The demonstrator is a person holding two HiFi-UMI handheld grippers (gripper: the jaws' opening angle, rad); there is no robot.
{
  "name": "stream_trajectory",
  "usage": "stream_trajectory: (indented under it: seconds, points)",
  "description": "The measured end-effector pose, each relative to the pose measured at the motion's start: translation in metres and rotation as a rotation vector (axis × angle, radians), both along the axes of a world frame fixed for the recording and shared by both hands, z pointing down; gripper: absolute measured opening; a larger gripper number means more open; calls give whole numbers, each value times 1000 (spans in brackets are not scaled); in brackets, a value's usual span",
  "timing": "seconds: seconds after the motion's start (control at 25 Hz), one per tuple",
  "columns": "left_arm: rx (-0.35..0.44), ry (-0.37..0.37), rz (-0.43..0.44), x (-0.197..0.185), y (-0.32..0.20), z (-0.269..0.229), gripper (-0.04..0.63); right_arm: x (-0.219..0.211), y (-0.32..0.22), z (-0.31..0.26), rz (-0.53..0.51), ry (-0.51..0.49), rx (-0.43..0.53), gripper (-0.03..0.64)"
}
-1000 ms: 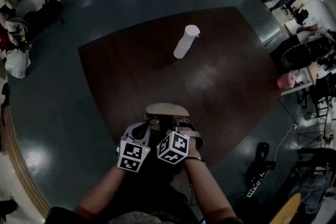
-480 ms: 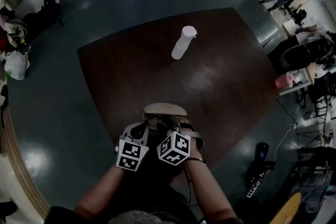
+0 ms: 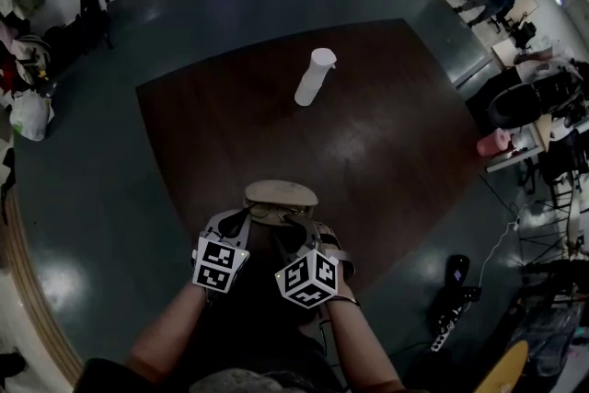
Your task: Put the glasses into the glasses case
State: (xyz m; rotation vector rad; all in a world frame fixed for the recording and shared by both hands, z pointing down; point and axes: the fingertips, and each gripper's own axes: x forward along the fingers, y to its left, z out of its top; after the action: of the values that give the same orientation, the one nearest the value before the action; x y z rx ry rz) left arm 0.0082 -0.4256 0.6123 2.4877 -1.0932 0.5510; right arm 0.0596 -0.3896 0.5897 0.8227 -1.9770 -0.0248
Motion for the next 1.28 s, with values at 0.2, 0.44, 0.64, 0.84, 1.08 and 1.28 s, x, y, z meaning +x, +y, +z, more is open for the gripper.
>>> stream_trajectory:
  seconds: [0.2, 0.44, 0.64, 0.84, 1.08, 1.28]
  points:
    - [5, -32, -74, -20, 10, -5, 6, 17, 26, -17, 55, -119, 18, 101]
    - [23, 22, -193, -24, 43, -34, 6, 39, 61, -54, 104, -286, 78, 101]
    - [98, 70, -196, 3, 87, -78, 6, 61, 93, -76, 118, -379, 118, 101]
    - [167, 125, -217, 26, 134, -124, 6, 75, 131, -107, 116, -524, 136, 101]
    - [246, 173, -227, 49, 186, -162, 6, 86, 174, -147, 50, -680, 213, 100]
    - [271, 171, -256, 47, 204, -174, 6, 78, 191, -153, 28, -732, 214, 63]
